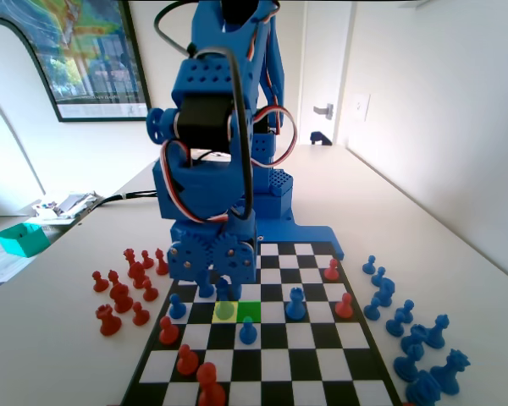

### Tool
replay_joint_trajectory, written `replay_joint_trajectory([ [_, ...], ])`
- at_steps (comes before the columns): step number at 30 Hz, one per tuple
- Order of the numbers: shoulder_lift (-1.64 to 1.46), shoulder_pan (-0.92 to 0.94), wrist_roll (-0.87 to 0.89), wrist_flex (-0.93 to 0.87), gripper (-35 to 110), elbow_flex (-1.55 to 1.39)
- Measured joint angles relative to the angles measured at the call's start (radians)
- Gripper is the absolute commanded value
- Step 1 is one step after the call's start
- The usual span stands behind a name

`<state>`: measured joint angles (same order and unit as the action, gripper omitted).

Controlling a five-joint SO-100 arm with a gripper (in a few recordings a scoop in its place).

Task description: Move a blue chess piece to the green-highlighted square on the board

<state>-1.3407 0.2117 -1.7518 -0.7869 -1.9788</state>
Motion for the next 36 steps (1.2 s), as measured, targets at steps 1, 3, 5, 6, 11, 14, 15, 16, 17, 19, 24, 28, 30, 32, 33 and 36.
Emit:
replay_joint_trajectory([
  [1,0.0,0.0,0.003,0.002,9,0.0],
  [3,0.0,0.0,0.005,-0.005,7,0.0],
  [5,0.0,0.0,0.005,-0.005,5,0.0],
  [6,0.0,0.0,0.005,-0.005,4,0.0],
  [11,0.0,-0.02,-0.003,-0.005,1,0.002],
  [14,0.0,-0.017,0.003,-0.005,1,0.002],
  [15,0.0,-0.015,0.005,-0.005,1,0.002],
  [16,0.0,-0.015,0.005,-0.006,1,0.002],
  [17,0.0,-0.015,0.005,-0.008,1,0.002],
  [19,0.0,-0.017,0.005,-0.038,1,0.008],
  [24,0.0,-0.041,0.038,-0.155,1,0.071],
  [28,-0.005,-0.075,0.071,-0.193,1,0.089],
  [30,-0.006,-0.089,0.084,-0.196,1,0.089],
  [32,-0.006,-0.103,0.095,-0.196,1,0.089],
  [33,-0.006,-0.109,0.101,-0.192,1,0.089],
  [36,-0.006,-0.129,0.118,-0.161,1,0.086],
])
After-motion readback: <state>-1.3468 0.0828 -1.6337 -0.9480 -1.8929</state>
